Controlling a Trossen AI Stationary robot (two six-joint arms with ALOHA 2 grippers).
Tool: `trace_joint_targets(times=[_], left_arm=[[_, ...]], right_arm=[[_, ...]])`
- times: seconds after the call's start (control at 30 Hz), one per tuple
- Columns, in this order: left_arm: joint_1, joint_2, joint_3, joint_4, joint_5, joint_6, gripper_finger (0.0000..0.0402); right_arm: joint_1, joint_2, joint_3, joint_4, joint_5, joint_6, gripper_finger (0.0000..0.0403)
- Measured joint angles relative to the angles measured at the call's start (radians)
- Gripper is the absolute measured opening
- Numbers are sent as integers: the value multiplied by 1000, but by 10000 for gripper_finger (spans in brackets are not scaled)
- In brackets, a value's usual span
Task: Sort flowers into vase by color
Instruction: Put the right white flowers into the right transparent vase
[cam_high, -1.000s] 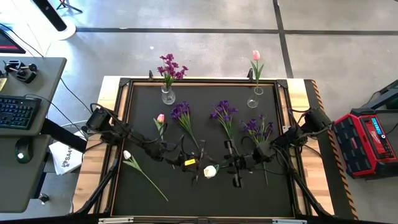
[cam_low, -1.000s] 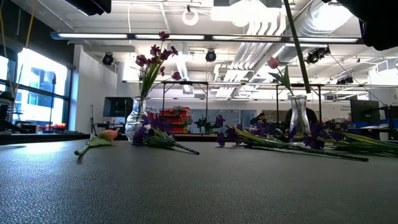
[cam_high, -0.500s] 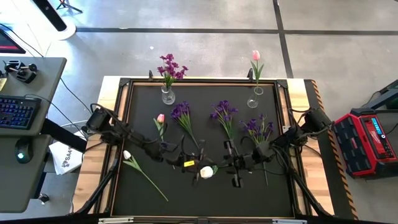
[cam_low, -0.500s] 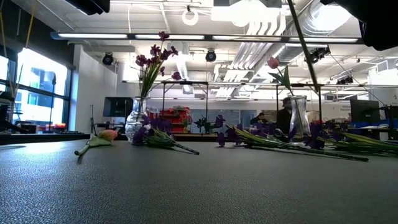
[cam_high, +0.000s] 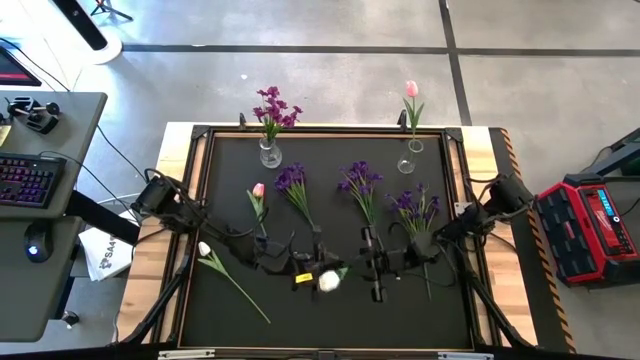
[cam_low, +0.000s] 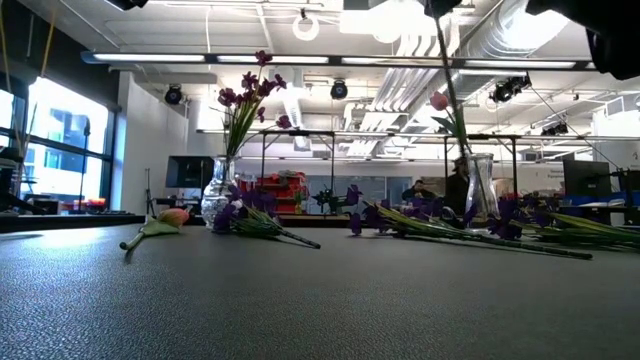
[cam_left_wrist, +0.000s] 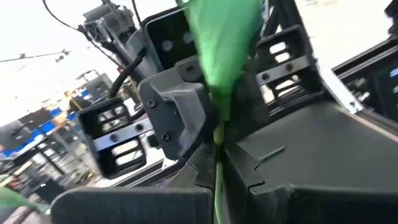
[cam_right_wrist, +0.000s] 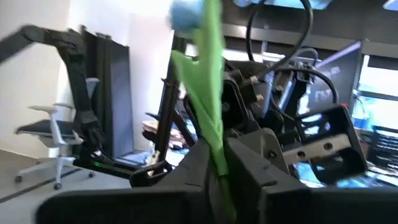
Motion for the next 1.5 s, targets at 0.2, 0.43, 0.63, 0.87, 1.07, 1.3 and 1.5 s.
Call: trace_joint_targets(times=[0.2, 0.43, 0.63, 0.87, 1.07, 1.3, 1.5], left_arm=[[-25, -1, 0, -12, -153, 63, 0], [-47, -5, 3, -66, -291, 54, 0], [-29, -70, 62, -424, -266, -179, 0], [-4, -101, 81, -543, -221, -299, 0], [-4, -101, 80, -557, -221, -304, 0], [-4, -100, 80, -557, -220, -321, 0], [-4, -100, 80, -552, -215, -328, 14]], right_arm=[[71, 0, 0, -27, 248, -89, 143], [175, -78, 0, -226, 670, -108, 202], [182, -170, 114, -691, 724, 122, 203], [115, -172, 302, -1151, 589, 382, 204], [84, -173, 331, -1158, 613, 439, 202], [85, -173, 331, -1148, 627, 453, 125], [86, -175, 331, -1146, 632, 450, 13]])
